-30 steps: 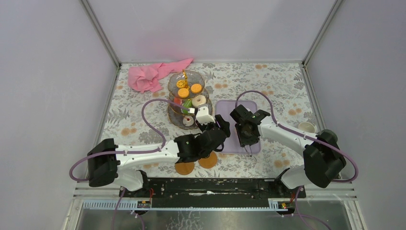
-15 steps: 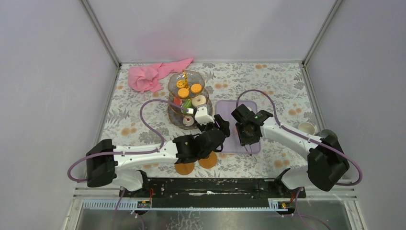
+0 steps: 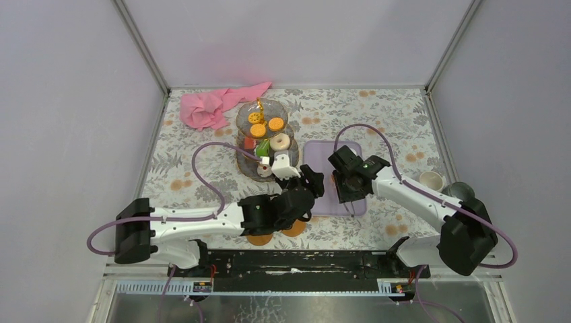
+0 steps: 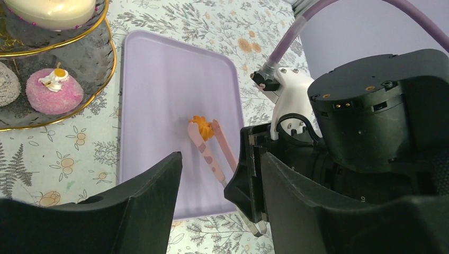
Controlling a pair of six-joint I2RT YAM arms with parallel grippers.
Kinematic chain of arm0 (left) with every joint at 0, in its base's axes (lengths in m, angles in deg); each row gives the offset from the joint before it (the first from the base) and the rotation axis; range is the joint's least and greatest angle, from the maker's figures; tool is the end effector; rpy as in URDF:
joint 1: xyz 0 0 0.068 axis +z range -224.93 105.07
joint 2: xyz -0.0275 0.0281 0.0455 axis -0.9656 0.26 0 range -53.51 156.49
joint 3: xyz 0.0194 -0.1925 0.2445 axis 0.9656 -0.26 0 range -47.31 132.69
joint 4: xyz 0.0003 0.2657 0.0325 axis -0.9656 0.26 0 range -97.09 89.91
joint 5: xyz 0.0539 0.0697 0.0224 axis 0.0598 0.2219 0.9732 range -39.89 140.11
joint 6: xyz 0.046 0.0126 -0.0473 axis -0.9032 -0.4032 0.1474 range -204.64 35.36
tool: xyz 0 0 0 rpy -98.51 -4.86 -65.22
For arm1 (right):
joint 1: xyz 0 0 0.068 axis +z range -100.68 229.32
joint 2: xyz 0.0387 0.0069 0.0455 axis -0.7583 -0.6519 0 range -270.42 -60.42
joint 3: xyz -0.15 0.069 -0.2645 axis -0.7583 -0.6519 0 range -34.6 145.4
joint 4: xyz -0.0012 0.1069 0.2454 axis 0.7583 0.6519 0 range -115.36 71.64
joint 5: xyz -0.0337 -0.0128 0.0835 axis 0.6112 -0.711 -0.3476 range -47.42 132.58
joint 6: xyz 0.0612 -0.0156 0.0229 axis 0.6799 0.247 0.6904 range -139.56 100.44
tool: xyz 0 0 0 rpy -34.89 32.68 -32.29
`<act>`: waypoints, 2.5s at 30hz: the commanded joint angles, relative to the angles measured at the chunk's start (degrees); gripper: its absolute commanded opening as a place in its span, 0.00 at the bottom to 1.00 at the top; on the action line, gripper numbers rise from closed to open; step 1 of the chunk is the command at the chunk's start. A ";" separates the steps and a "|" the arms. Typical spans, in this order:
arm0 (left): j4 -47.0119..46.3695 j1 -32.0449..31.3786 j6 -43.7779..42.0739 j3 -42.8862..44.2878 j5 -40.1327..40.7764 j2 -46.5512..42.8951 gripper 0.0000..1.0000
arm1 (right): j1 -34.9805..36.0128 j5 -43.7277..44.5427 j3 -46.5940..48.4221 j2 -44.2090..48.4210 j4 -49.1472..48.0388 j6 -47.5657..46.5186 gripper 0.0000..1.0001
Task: Serve the afternoon tea
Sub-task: Pick up the desert from the tray, then place the desert on the desert table.
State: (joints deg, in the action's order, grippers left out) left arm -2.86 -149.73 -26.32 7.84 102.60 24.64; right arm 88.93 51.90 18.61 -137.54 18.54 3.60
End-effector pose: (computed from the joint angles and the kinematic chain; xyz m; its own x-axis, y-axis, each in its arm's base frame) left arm 0.1216 -0.2856 0.3193 -0.4057 -0.4833 -0.7758 0.1094 0.8170 -0.5662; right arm 0.2016 0.1555 0.2454 -0.8847 -0.2286 -0.4062 -0.2547 0.9670 0.0106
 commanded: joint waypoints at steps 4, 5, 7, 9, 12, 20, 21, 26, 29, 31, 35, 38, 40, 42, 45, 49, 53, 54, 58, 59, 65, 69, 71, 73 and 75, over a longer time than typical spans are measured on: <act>2.61 -2.47 -1.65 2.95 7.77 -3.04 0.64 | 0.55 -0.72 2.87 3.86 0.85 0.57 0.26; 2.70 -2.72 -2.02 3.22 8.33 -3.60 0.64 | 0.55 -0.71 3.13 4.23 0.96 0.56 0.26; 2.64 -3.10 -3.41 3.89 9.58 -4.40 0.64 | 0.54 -0.56 3.62 4.96 1.29 0.54 0.26; 2.68 -3.24 -6.19 5.49 11.22 -4.79 0.64 | 0.55 -0.44 4.35 5.62 1.83 0.58 0.26; 2.05 -3.41 -11.31 8.27 13.68 -5.15 0.64 | 0.54 -0.21 5.88 6.54 2.66 0.44 0.26; -11.64 -3.06 -33.20 12.25 19.92 -7.51 0.67 | 0.70 0.53 12.66 6.61 5.41 0.15 0.26; -13.26 -2.71 -35.46 12.37 20.19 -7.97 0.67 | 0.78 0.68 13.66 6.37 5.74 0.07 0.26; -14.54 2.23 -37.94 12.79 19.09 -10.93 0.67 | 1.42 1.88 19.90 4.65 8.12 -0.51 0.26; -12.54 6.53 -36.63 13.31 17.35 -12.23 0.67 | 1.97 2.71 24.70 3.33 9.76 -0.84 0.25; -9.56 9.38 -34.73 14.32 15.86 -12.56 0.67 | 2.20 3.21 28.22 2.05 10.92 -1.11 0.26; -2.68 15.20 -29.05 16.44 11.13 -12.33 0.67 | 2.72 4.10 35.38 -1.37 13.20 -1.84 0.25; 0.45 18.78 -26.97 17.96 8.51 -11.37 0.67 | 3.00 4.45 40.94 -4.11 14.23 -2.01 0.25; 2.28 21.42 -25.54 18.92 6.16 -10.77 0.67 | 3.42 4.77 45.68 -6.13 15.06 -2.06 0.25; 4.25 24.35 -23.85 19.82 3.96 -10.33 0.67 | 3.85 4.96 49.65 -8.44 15.77 -2.16 0.26; 5.90 27.62 -22.26 20.61 1.12 -10.01 0.67 | 4.76 5.20 55.56 -12.37 16.80 -2.44 0.25; 7.83 31.62 -20.13 20.60 -2.10 -9.98 0.67 | 6.33 5.65 63.89 -18.05 18.26 -2.58 0.26; 9.14 35.49 -17.99 19.58 -5.73 -10.41 0.67 | 6.96 5.88 72.20 -24.70 19.42 -2.59 0.26; 9.27 36.16 -17.63 19.37 -6.24 -10.53 0.67 | 7.09 5.80 73.94 -26.14 19.71 -2.51 0.26; 10.11 39.12 -16.54 18.40 -8.68 -10.97 0.67 | 7.78 5.67 80.13 -30.99 20.41 -2.27 0.26; 10.29 40.04 -16.17 18.07 -9.50 -11.10 0.67 | 7.98 5.70 81.28 -32.07 20.69 -2.24 0.26; 10.71 43.83 -14.71 16.55 -13.26 -11.42 0.67 | 9.03 6.15 84.67 -35.83 20.62 -2.26 0.25; 10.50 45.36 -13.75 15.48 -15.03 -11.27 0.67 | 9.40 6.29 85.92 -37.28 20.62 -2.60 0.25; 10.30 45.68 -13.47 14.90 -15.37 -11.26 0.67 | 9.53 6.25 86.58 -37.98 20.62 -2.59 0.26; 10.06 46.03 -13.26 14.42 -15.68 -11.26 0.67 | 9.61 6.12 87.09 -38.52 20.61 -2.66 0.25; 9.84 46.59 -13.11 13.81 -16.11 -11.35 0.67 | 9.77 6.14 87.57 -38.88 20.53 -2.73 0.25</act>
State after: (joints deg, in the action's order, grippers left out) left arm 7.10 -104.29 -40.33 22.88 88.20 14.26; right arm 98.05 56.69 102.63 -176.10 39.50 1.80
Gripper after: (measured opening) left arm 0.670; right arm 0.382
